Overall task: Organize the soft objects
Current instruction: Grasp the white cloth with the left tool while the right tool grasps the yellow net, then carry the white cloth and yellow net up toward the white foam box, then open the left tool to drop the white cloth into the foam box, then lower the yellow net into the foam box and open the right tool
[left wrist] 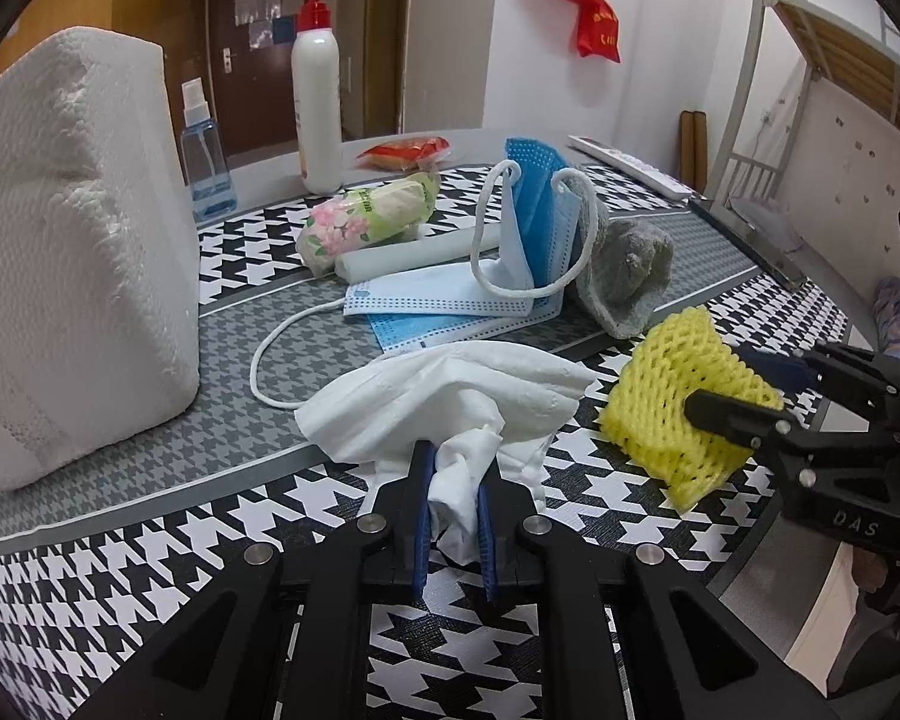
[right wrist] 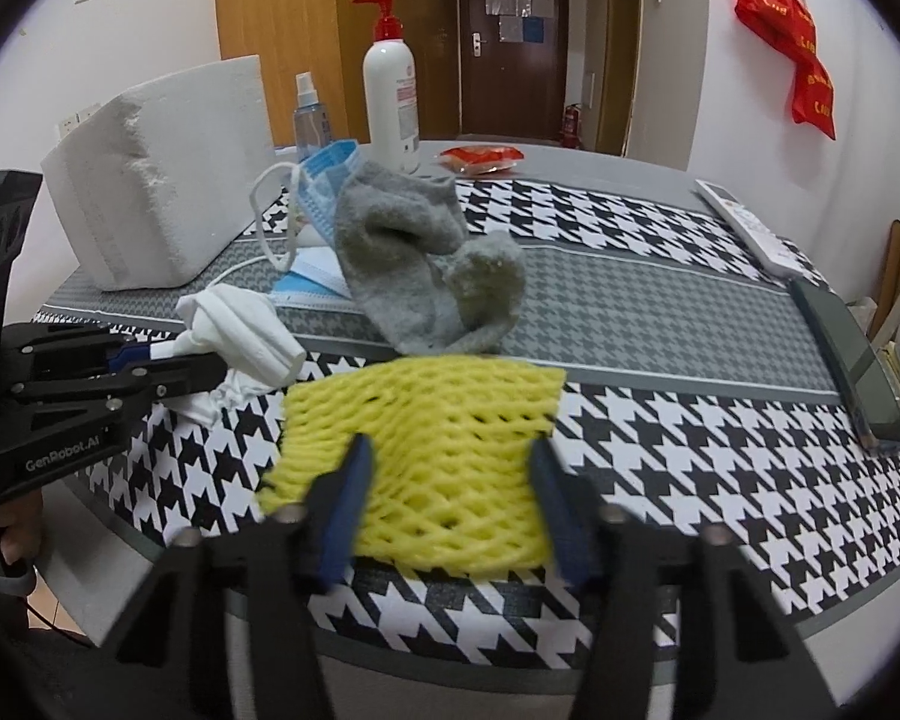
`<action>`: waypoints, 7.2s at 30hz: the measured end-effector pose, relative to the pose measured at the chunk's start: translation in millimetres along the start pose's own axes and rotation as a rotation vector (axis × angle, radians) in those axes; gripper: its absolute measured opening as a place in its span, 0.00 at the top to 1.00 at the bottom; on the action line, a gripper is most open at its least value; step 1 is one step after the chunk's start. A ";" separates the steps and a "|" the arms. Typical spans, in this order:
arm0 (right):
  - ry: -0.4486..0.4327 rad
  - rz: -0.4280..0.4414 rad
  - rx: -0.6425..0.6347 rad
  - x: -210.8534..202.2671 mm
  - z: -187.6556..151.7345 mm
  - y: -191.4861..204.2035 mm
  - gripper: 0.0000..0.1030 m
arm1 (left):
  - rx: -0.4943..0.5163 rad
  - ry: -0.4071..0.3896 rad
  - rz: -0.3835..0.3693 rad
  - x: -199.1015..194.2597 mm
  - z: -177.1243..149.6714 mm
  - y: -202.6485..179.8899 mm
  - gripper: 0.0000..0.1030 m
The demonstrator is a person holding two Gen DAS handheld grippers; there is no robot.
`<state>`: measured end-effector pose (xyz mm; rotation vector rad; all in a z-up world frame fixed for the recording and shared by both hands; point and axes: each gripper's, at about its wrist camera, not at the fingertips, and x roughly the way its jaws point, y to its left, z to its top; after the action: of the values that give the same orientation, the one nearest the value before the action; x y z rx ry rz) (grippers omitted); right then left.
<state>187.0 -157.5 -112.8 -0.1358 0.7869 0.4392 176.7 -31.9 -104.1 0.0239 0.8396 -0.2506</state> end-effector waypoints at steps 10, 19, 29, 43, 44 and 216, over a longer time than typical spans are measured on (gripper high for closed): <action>-0.059 0.035 0.003 -25.3 1.7 5.4 0.77 | -0.012 -0.058 0.004 -26.4 0.9 4.4 0.88; -0.132 0.058 -0.012 -52.2 9.0 13.8 0.77 | -0.017 -0.149 0.018 -65.8 -2.0 4.4 0.88; -0.211 0.084 -0.035 -73.1 24.8 22.5 0.77 | 0.002 -0.238 0.073 -102.0 1.0 3.0 0.88; -0.300 0.108 -0.055 -96.0 47.0 26.8 0.77 | 0.039 -0.327 0.140 -129.6 14.9 -0.8 0.88; -0.304 0.109 -0.057 -96.9 48.6 27.1 0.77 | 0.043 -0.336 0.148 -131.1 16.2 -1.4 0.88; -0.270 0.347 -0.326 -11.6 234.5 189.6 0.77 | -0.250 -0.405 0.521 -182.2 62.2 189.7 0.01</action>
<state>251.7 75.0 68.4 -0.2397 0.4668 0.8953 149.1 183.1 57.5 -0.0412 0.4328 0.3331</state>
